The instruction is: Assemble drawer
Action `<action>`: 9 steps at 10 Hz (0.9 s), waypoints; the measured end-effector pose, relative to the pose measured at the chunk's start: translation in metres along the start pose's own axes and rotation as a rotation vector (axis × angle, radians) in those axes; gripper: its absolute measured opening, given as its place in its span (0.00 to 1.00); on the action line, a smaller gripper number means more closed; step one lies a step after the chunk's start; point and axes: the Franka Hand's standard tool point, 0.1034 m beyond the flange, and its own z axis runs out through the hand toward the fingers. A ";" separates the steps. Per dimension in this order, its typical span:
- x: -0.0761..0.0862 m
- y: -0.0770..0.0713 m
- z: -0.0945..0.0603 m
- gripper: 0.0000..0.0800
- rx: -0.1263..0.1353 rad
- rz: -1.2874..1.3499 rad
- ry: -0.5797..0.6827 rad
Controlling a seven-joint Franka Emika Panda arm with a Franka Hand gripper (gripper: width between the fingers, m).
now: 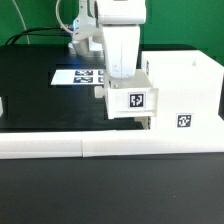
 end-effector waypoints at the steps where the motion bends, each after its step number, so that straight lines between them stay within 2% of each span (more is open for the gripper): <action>1: 0.000 0.000 0.000 0.05 0.000 0.000 0.000; 3: 0.000 0.000 0.000 0.05 0.000 -0.001 0.000; 6: 0.012 0.001 -0.001 0.05 -0.002 -0.026 0.003; 8: 0.010 0.001 0.000 0.05 -0.003 -0.035 0.003; 9: 0.010 0.001 0.000 0.15 -0.003 -0.035 0.003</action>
Offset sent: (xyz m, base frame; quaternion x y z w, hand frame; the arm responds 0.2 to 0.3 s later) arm 0.0052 0.0188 0.0003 0.0066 -0.0033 -0.0616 0.9981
